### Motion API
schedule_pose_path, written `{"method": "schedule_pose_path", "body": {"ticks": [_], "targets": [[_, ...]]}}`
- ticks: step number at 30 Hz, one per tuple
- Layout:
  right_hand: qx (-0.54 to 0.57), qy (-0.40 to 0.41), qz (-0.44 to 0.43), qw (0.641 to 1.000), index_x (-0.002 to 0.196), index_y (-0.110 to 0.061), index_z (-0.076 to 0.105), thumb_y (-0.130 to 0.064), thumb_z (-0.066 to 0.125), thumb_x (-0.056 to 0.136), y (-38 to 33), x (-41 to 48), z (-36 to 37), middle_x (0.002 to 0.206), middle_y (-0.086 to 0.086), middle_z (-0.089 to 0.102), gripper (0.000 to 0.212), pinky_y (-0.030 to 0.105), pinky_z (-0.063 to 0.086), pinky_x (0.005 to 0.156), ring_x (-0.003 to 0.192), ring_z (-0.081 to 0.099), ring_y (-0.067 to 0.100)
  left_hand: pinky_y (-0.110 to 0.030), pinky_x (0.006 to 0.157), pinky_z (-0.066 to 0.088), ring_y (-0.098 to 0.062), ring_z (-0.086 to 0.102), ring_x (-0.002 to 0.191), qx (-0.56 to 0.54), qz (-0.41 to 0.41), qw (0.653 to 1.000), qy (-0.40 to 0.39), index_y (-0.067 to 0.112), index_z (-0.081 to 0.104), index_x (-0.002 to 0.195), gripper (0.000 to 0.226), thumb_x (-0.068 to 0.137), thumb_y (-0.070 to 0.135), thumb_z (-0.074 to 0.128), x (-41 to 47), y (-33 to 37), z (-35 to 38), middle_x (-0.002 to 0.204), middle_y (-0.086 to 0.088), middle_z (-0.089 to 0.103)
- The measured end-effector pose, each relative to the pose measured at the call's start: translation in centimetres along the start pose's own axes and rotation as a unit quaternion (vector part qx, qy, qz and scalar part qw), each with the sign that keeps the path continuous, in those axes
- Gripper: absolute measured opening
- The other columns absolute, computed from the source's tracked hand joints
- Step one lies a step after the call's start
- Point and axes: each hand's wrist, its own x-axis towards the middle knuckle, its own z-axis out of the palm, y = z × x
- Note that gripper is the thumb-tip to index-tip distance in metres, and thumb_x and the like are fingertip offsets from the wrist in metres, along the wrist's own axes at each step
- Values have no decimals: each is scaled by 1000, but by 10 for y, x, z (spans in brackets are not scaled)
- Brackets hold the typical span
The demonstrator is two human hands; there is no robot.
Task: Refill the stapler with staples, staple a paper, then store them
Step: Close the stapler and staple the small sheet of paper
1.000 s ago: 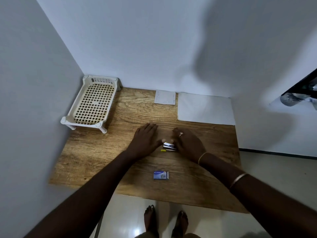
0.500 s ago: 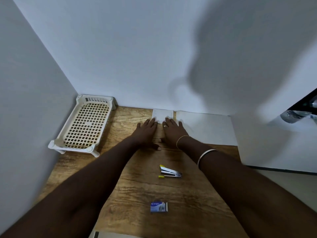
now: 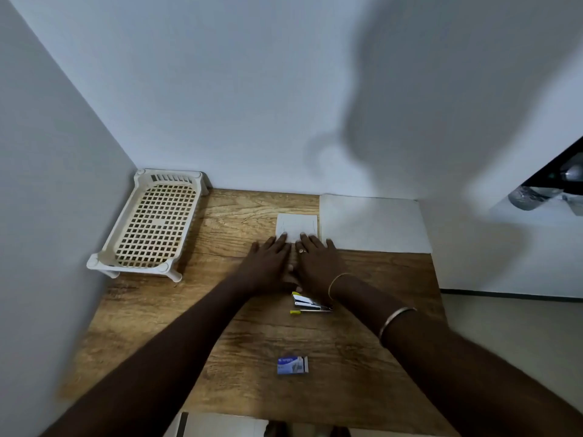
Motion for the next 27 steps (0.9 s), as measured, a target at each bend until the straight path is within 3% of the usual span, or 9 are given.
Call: {"method": "schedule_pose_path", "body": {"ticks": [7, 10, 12, 14, 16, 18, 22, 24, 27], "targets": [[52, 26, 2, 998, 155, -13, 31, -42, 42, 101, -22, -40, 10, 168, 10, 18, 63, 55, 21, 120, 154, 19, 29, -56, 122, 18, -30, 12, 156, -38, -4, 999, 33, 14, 24, 158, 73, 101, 54, 44, -42, 14, 23, 171, -6, 5], [159, 112, 36, 980, 148, -8, 45, -27, 47, 102, -24, -42, 6, 160, 12, 38, 50, 42, 29, 119, 147, 34, 29, -50, 122, 23, -31, 21, 154, -120, -23, 989, 84, 8, 32, 156, 61, 103, 31, 51, -47, 15, 21, 168, -13, 17], [293, 186, 147, 926, 133, -6, 61, -19, 55, 98, -24, -41, 0, 140, 15, 59, 37, 32, 39, 109, 132, 52, 29, -40, 116, 34, -31, 39, 144, -207, -61, 961, 172, 3, 45, 147, 51, 99, 14, 56, -48, 18, 19, 157, -17, 40], [393, 203, 265, 857, 111, -7, 72, -18, 61, 95, -20, -35, -5, 117, 15, 69, 23, 28, 45, 92, 114, 63, 30, -30, 91, 43, -29, 58, 118, -295, -138, 913, 247, 10, 64, 117, 25, 93, 7, 59, -47, 23, 14, 122, -9, 65], [455, 182, 330, 807, 101, -7, 76, -18, 66, 92, -16, -26, -9, 109, 12, 74, 17, 24, 44, 86, 108, 66, 29, -31, 75, 41, -26, 60, 95, -370, -210, 867, 258, 20, 59, 91, 15, 87, 5, 61, -42, 29, 6, 94, -1, 62], [496, 158, 362, 773, 100, -8, 78, -18, 70, 89, -13, -17, -16, 109, 11, 76, 17, 25, 47, 91, 108, 68, 29, -32, 75, 44, -25, 62, 92, -418, -247, 840, 243, 15, 64, 89, 9, 86, 7, 62, -34, 32, 0, 92, -3, 67], [539, 113, 389, 738, 97, -6, 78, -21, 74, 83, -11, -7, -21, 103, 14, 78, 20, 38, 57, 94, 101, 72, 32, -37, 91, 52, -27, 66, 104, -510, -292, 778, 222, 9, 73, 109, 24, 86, 11, 64, -25, 38, -1, 106, -7, 74], [560, 99, 387, 725, 93, -4, 77, -15, 73, 81, -10, -7, -19, 98, 18, 78, 17, 45, 59, 91, 95, 73, 35, -41, 95, 54, -27, 67, 106, -546, -301, 750, 221, 11, 73, 109, 25, 86, 11, 65, -26, 40, 2, 102, -2, 73], [623, 93, 392, 670, 75, -5, 70, -7, 73, 83, -12, -15, -16, 86, 22, 76, 9, 45, 61, 79, 71, 72, 30, -47, 98, 54, -27, 67, 108, -581, -311, 718, 224, 11, 70, 117, 33, 84, 11, 68, -31, 41, 7, 112, -7, 72]]}}
